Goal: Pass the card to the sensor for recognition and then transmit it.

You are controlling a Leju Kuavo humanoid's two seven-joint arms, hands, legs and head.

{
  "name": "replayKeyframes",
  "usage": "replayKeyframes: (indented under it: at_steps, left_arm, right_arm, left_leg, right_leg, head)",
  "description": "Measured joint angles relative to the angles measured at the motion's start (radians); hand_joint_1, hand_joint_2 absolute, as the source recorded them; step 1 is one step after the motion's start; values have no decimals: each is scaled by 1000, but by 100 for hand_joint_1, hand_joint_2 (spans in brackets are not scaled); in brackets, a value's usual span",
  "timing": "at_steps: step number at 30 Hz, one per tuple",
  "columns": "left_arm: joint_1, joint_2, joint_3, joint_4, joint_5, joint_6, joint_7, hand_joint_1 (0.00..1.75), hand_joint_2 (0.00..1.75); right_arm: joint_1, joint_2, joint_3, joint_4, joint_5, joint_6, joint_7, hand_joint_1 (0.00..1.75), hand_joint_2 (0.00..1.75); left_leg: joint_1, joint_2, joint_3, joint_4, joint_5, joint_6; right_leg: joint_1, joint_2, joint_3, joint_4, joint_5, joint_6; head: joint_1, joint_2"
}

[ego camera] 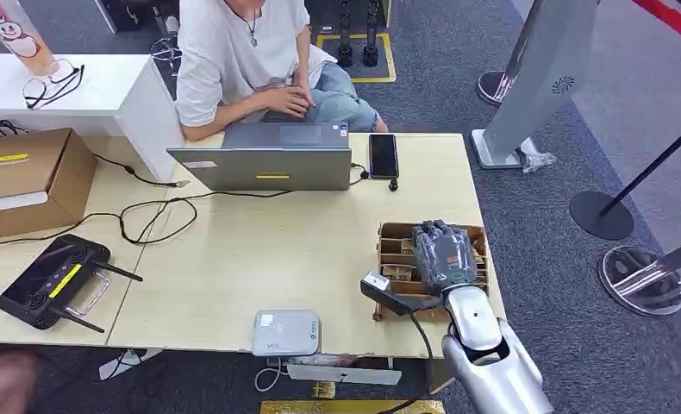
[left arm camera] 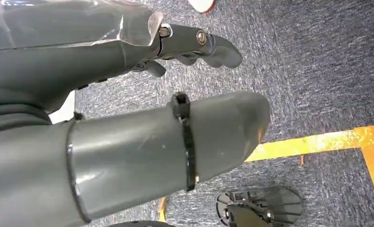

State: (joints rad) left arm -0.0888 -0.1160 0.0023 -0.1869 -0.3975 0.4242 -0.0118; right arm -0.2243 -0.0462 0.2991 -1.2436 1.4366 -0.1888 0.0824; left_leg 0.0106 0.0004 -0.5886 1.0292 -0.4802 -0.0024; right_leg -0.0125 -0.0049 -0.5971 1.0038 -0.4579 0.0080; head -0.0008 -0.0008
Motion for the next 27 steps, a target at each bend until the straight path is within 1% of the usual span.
replayKeyframes:
  at_steps: [1,2,3,5,7,18,27]
  left_arm:
    - [0,0,0,0,0,0,0,0,0]
    - [0,0,0,0,0,0,0,0,0]
    - [0,0,0,0,0,0,0,0,0]
    - [0,0,0,0,0,0,0,0,0]
    - [0,0,0,0,0,0,0,0,0]
    - [0,0,0,0,0,2,0,0,0]
    - [2,1,0,0,3,3,0,0,0]
  right_arm:
    - [0,0,0,0,0,0,0,117,175]
    - [0,0,0,0,0,0,0,127,175]
    - [0,0,0,0,0,0,0,131,175]
    - [0,0,0,0,0,0,0,159,175]
    - [0,0,0,1,0,0,0,173,175]
    - [0,0,-2,-6,-1,-6,-5,175,175]
    - [35,0,-5,-105,3,-9,-9,175,175]
  left_leg:
    - [0,0,0,0,0,0]
    - [0,0,0,0,0,0]
    - [0,0,0,0,0,0]
    - [0,0,0,0,0,0]
    - [0,0,0,0,0,0]
    - [0,0,0,0,0,0]
    - [0,0,0,0,0,0]
  right_leg:
    - [0,0,0,0,0,0]
    - [0,0,0,0,0,0]
    - [0,0,0,0,0,0]
    - [0,0,0,0,0,0]
    - [0,0,0,0,0,0]
    - [0,0,0,0,0,0]
    - [0,0,0,0,0,0]
  head:
    - [0,0]
    - [0,0]
    - [0,0]
    - [0,0]
    - [0,0]
    - [0,0]
    - [0,0]
